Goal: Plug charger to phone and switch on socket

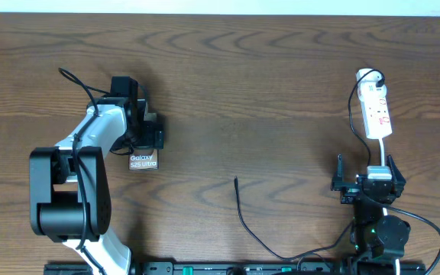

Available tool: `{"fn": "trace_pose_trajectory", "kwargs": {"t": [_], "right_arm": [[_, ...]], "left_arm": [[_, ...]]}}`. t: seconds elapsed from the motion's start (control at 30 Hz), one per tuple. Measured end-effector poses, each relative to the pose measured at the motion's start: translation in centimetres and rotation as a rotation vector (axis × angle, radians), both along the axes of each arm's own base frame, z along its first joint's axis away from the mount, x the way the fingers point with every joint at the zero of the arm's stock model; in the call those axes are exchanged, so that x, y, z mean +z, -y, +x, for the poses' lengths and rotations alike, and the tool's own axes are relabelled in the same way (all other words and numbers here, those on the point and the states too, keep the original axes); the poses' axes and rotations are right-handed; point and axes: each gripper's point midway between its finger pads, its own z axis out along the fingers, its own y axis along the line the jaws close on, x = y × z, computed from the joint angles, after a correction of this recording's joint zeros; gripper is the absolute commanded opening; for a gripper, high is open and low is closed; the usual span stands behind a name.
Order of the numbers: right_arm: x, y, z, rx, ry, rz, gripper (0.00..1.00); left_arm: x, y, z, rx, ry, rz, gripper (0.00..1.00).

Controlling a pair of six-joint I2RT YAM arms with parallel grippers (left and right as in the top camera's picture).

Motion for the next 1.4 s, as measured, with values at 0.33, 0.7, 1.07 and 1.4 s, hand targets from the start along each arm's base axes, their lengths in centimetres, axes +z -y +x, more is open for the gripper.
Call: {"fn": "trace_pose_trajectory", "kwargs": {"t": [0.33, 0.7, 1.07, 1.4], "right_arm": [[0.00, 0.00, 0.00, 0.000, 0.000, 0.000, 0.99], [0.00, 0.00, 0.00, 0.000, 0.000, 0.000, 0.99], [0.00, 0.00, 0.00, 0.000, 0.000, 0.000, 0.99], [0.00, 0.00, 0.00, 0.000, 0.000, 0.000, 0.99]], "left_arm": [[0.00, -0.01, 0.03, 0.000, 0.001, 0.000, 0.99], [0.04, 0.20, 0.43, -0.001, 0.018, -0.012, 0.99], [0.07, 0.32, 0.54, -0.002, 0.023, -0.019, 0.99], [0.02, 0.32, 0.49, -0.003, 0.037, -0.019, 0.99]]}}
